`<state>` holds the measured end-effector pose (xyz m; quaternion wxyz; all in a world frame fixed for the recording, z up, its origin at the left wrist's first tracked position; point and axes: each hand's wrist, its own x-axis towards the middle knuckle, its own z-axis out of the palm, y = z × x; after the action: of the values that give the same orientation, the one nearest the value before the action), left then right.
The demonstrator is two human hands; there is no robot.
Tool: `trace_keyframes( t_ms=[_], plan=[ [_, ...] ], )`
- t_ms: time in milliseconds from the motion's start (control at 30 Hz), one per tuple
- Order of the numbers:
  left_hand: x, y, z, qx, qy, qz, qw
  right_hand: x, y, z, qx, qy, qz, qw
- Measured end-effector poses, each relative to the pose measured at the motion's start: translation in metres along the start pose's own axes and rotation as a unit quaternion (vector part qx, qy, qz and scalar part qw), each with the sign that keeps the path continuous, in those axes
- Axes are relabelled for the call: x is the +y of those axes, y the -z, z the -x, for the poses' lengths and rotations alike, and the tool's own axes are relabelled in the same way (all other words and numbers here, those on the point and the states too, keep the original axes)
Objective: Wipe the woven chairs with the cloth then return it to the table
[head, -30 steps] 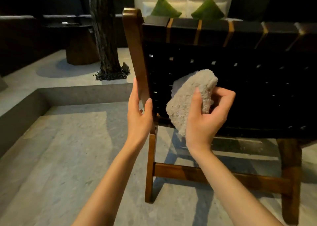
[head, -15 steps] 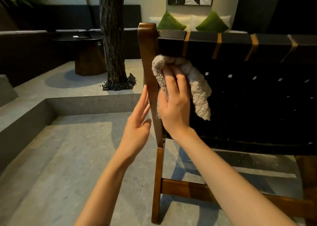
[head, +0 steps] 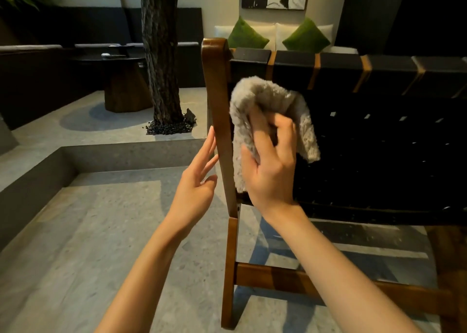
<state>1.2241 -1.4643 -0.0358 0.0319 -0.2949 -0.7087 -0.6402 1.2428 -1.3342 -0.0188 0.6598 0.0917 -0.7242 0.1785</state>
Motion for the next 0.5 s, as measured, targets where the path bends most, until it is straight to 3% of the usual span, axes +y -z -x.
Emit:
trace_keyframes(
  t_ms=[133, 233, 433, 500],
  plan=[
    [0.003, 0.005, 0.000, -0.002, 0.023, 0.007, 1.000, -0.011, -0.012, -0.017, -0.060, 0.041, 0.002, 0.997],
    [0.009, 0.010, 0.003, -0.001, 0.026, -0.005, 1.000, -0.015, -0.016, -0.018, -0.085, 0.015, -0.027, 0.996],
    [0.045, 0.023, 0.000, 0.090, -0.037, 0.054, 0.994, -0.013, -0.002, -0.029, -0.111, -0.026, -0.113, 0.987],
    [0.058, 0.021, -0.002, 0.116, -0.095, -0.014, 0.989, -0.008, 0.005, -0.036, -0.106, -0.028, -0.120, 0.987]
  ],
)
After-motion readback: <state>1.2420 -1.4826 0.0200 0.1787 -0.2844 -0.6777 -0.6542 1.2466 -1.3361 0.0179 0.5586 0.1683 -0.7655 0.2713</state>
